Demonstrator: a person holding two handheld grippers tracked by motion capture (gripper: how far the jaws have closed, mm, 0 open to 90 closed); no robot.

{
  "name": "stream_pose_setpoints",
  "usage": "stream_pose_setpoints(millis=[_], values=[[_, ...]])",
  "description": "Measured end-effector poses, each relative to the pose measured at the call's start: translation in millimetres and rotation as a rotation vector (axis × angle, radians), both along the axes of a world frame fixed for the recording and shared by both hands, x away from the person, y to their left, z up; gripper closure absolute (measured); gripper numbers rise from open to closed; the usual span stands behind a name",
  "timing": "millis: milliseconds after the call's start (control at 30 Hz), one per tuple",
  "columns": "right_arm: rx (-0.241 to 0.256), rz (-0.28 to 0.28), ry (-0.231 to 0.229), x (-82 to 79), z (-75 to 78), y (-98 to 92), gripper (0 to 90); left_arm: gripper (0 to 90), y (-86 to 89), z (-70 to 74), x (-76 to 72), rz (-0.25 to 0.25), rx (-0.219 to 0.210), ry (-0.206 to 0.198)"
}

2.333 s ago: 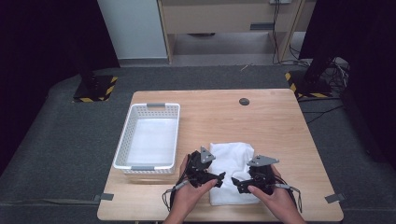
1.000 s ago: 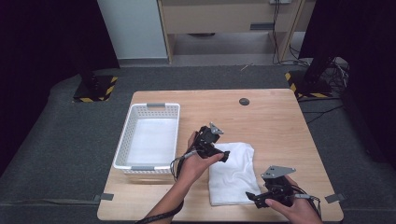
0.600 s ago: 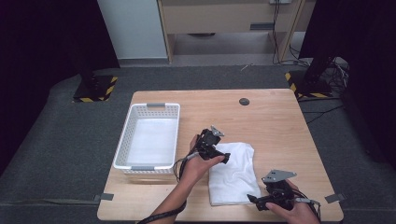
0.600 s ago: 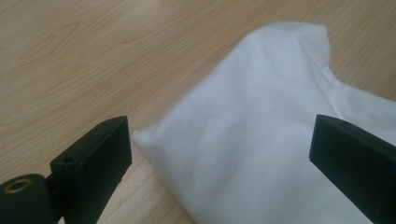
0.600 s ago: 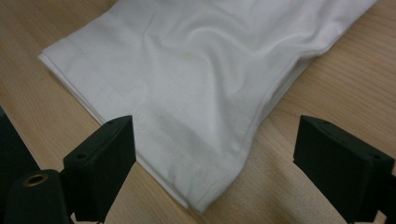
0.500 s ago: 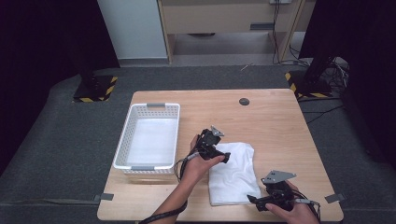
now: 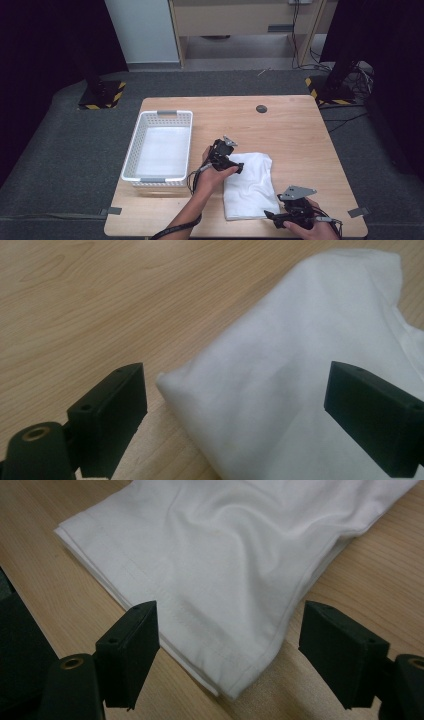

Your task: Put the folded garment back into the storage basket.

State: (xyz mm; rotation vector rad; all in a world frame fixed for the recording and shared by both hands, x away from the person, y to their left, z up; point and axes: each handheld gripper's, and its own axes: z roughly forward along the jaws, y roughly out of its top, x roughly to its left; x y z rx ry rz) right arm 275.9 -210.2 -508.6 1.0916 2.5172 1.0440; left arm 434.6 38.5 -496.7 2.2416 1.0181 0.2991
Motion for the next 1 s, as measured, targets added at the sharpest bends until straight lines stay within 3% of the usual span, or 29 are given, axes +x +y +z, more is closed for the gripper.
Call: stream_pose_setpoints(millis=[300, 733, 900, 1000], values=[[-0.002, 0.002, -0.002, -1.4, 1.2, -0.3, 24.9, 12.6, 7.0, -12.7, 8.4, 0.023, 0.017, 0.016], [-0.01, -0.006, -0.004, -7.5, -1.0, -7.3, 25.4, 17.2, 2.5, -24.8, 14.0, -0.02, 0.048, 0.03], [-0.009, -0.01, -0.004, -9.7, -2.5, -11.4, 25.7, 26.0, 1.5, -24.1, 11.0, -0.043, 0.034, 0.015], [-0.012, -0.016, -0.003, -10.1, -4.4, -13.8, 26.0, 37.1, -0.1, -22.7, 7.9, -0.063, 0.031, 0.011]])
